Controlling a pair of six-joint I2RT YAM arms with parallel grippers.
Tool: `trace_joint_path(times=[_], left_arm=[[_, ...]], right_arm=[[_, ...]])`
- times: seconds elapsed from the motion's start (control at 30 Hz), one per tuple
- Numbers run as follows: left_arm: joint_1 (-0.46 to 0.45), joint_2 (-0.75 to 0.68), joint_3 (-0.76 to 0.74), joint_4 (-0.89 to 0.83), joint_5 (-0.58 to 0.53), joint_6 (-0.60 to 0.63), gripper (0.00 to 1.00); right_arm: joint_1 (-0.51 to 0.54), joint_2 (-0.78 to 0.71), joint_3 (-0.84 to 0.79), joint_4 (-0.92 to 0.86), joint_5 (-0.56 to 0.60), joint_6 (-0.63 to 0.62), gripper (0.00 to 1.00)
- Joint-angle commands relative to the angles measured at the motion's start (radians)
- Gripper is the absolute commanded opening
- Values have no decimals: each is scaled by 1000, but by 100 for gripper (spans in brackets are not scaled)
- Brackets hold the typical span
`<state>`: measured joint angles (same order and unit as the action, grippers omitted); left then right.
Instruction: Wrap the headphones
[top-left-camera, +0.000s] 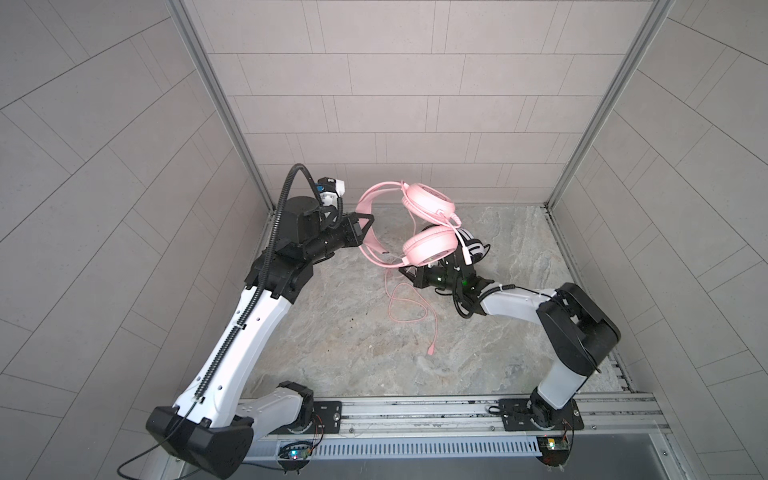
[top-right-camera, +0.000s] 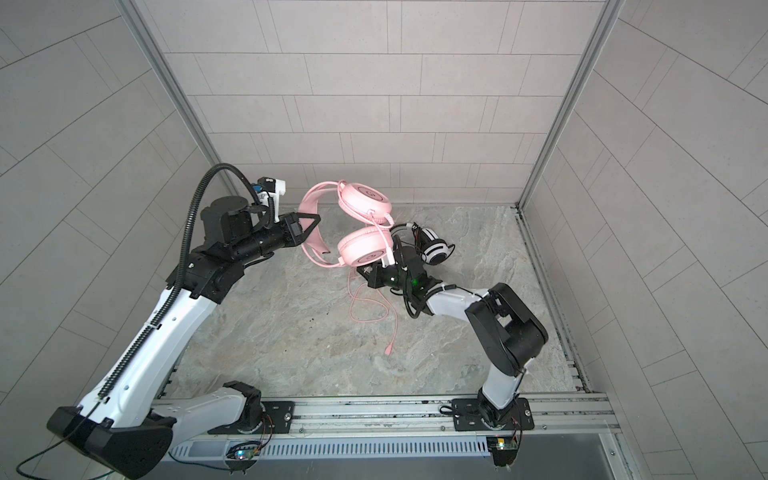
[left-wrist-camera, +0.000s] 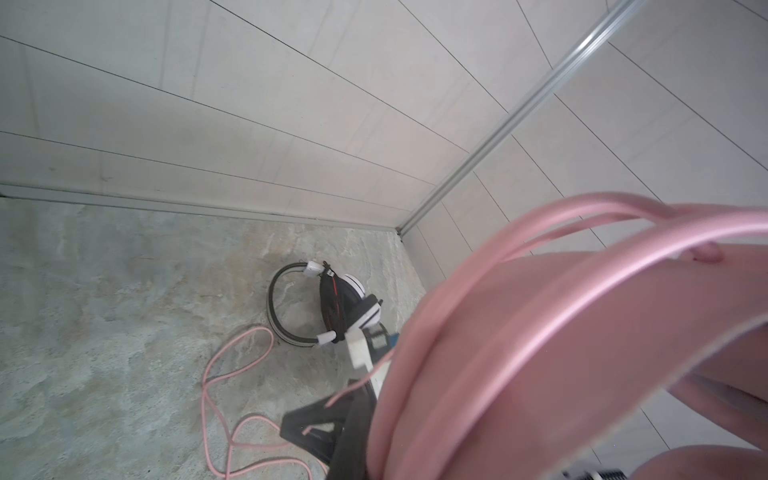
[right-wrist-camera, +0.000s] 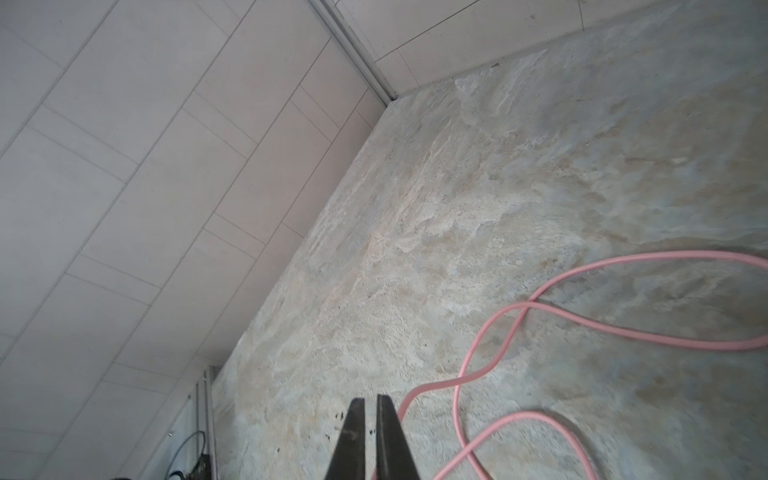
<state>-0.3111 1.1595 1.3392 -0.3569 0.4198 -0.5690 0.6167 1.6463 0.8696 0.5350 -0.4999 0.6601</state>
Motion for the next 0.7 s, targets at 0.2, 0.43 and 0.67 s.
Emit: trace_joint_path(times=[0.2,0.43,0.67], left_arm=[[35,17,-38,102,-358,-150,0],[41,54,-66,116,-553,-189,0],[39,88,-123,119,-671,-90,0]], right_arm=[[203,-324,-76,-451,292,-214,8],[405,-424,-65,-645,481,-262,8],[496,-532,-11,-769,563,-290,8]])
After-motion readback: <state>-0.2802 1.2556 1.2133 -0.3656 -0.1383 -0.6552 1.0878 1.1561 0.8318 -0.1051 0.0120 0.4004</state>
